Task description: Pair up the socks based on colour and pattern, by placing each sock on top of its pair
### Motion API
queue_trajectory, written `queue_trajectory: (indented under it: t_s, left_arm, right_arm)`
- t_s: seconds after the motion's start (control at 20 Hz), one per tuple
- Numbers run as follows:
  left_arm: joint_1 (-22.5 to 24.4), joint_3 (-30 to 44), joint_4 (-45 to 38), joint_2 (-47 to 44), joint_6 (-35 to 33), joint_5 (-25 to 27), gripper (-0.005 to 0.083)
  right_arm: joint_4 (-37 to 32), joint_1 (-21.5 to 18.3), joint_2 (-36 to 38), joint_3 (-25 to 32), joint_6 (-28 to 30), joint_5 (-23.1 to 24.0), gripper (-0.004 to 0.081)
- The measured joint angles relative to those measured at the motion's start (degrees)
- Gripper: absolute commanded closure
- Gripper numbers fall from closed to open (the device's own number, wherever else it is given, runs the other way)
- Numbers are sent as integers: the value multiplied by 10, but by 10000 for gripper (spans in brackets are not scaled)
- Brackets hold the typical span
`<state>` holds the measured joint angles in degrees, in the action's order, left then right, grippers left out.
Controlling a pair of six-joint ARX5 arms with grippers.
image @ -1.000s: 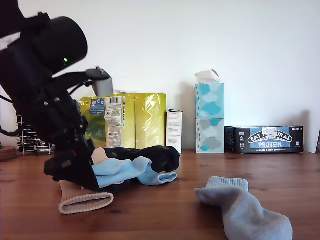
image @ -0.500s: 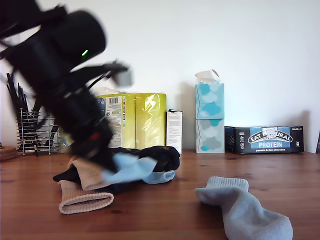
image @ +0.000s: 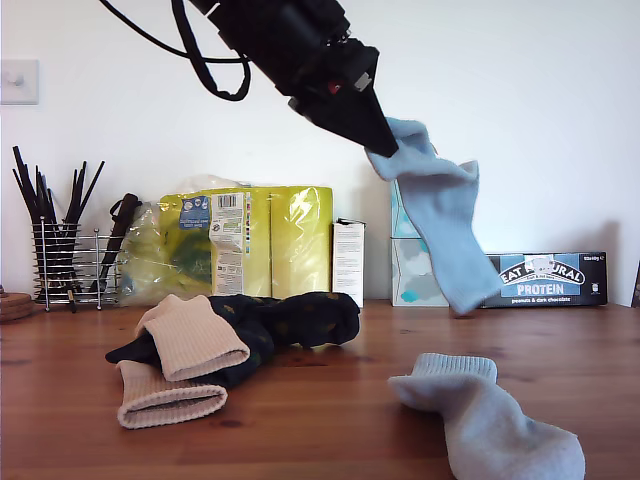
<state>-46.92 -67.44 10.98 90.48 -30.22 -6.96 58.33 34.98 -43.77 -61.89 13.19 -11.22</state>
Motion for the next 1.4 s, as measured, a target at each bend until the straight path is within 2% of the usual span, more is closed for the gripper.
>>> queue_trajectory:
  t_s: [0.2, 0.5, 0.75, 1.05, 1.1, 1.15, 1.3, 1.35, 1.4]
  left_arm:
    - [0, 1, 78, 6, 56, -43, 797]
    - [-24, 1, 92, 68, 76, -82, 797]
    - [-82, 1, 140, 62, 74, -90, 797]
    - [-73, 0, 253, 45, 91, -92, 797]
    - [-70, 0, 261, 45, 102, -102, 776]
    - [-70, 0, 259, 45, 112, -120, 716]
    - [-77, 0, 226, 45, 146, -158, 324]
    - [-83, 0, 212, 45, 151, -160, 278]
    - [-90, 0, 204, 45, 151, -160, 278]
  right_arm:
    - [8, 0, 0, 0, 0, 0, 782]
    - [9, 0, 0, 0, 0, 0, 782]
    - [16, 0, 0, 0, 0, 0, 782]
    - [22, 0, 0, 0, 0, 0, 782]
    - [22, 0, 0, 0, 0, 0, 782]
    - [22, 0, 0, 0, 0, 0, 782]
    - [22, 0, -1, 0, 0, -1, 782]
    - [22, 0, -1, 0, 0, -2, 782]
    - [22, 0, -1, 0, 0, -2, 782]
